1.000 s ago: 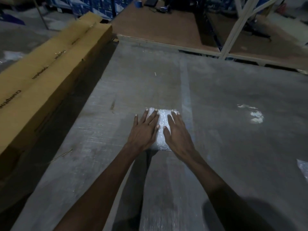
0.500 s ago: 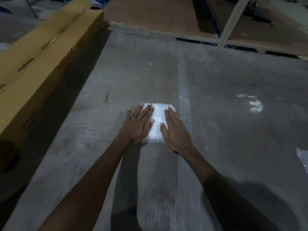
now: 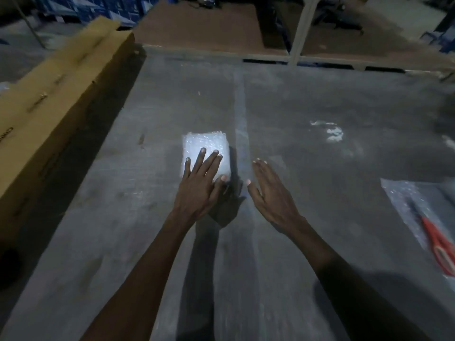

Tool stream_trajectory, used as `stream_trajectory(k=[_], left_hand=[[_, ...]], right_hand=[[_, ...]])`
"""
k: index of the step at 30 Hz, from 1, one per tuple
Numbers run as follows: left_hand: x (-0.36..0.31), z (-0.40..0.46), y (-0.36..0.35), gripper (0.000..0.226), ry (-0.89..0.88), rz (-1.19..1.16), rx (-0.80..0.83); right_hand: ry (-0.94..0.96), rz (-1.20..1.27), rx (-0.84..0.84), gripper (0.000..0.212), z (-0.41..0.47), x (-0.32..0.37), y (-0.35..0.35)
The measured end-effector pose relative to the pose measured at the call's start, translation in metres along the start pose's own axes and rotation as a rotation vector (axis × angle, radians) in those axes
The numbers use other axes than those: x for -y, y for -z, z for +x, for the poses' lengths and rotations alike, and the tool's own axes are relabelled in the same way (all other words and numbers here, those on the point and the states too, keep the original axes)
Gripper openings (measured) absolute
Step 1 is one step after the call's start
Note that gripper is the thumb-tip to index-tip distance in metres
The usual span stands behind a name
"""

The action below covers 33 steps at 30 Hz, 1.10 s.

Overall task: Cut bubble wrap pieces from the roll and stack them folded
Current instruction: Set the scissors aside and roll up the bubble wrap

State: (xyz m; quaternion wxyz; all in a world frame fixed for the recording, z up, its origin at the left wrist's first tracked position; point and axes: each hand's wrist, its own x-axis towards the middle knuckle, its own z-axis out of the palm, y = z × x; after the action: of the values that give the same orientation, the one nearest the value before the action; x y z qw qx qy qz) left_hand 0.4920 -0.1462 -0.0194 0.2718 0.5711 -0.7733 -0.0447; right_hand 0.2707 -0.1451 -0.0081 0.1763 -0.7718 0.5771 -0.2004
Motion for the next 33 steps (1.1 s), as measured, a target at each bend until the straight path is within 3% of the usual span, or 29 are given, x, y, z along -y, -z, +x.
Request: stream_trajectory(k=[11,16,20,24,28,33], left_hand=[[-0.203,-0.075,-0.107,0.074,0.048,-0.097,0.276],[-0.286,-0.081,-0.15,0.078,0.077,-0.083,0.25],[-0.341,-0.075,-0.175,0.082,0.095,-0.077,0.279],[-0.367,-0.08,-0.185,0.083,0.104,-0.05,0.285],[-0.371,-0.084,-0.188,0.083,0.118,-0.014,0.31],[-0.351,-0.081,-0.185,0.088,0.102,-0.002,0.291]], right_hand=[[-0.198,-0.072,-0.085,0.057,-0.185,-0.145,0.074],[-0.229,-0.12,-0.182,0.064,-0.232,-0.23,0.12],[-0.249,-0.196,-0.215,0.056,-0.244,-0.292,0.156],[-0.303,-0.3,-0.141,0.065,-0.245,-0.321,0.173],[-0.376,-0.187,-0.13,0.08,-0.242,-0.34,0.17],[-0.33,-0.186,-0.149,0.067,-0.233,-0.342,0.176]])
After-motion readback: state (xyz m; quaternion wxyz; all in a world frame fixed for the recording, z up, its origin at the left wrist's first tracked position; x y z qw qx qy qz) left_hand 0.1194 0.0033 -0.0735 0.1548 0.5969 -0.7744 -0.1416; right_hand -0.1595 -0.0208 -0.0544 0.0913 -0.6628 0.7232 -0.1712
